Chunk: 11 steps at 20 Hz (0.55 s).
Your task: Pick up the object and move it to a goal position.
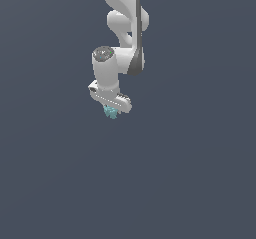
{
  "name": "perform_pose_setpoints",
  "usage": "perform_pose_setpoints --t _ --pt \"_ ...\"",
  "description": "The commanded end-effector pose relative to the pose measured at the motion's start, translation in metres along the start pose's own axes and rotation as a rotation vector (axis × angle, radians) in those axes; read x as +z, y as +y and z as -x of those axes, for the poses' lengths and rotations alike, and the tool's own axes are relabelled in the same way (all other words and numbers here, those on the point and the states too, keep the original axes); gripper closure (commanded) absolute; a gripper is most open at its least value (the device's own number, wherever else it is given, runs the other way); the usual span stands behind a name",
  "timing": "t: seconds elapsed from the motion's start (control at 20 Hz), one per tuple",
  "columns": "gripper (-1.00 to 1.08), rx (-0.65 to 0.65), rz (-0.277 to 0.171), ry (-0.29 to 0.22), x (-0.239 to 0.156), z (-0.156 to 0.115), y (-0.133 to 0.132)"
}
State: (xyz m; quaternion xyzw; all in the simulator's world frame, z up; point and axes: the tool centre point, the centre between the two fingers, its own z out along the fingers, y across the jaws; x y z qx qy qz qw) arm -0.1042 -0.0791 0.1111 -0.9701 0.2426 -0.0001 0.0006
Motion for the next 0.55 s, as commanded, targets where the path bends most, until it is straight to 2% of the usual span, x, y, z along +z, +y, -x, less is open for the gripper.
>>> perform_pose_setpoints --t 0.0,0.25,0.5 --pt "1.08 -0.001 0.000 0.000 -0.008 -0.001 0.019" --pt "1.08 -0.001 0.000 0.000 -0.017 -0.003 0.041" --pt "1.08 -0.001 0.001 0.000 -0.019 -0.005 0.046"
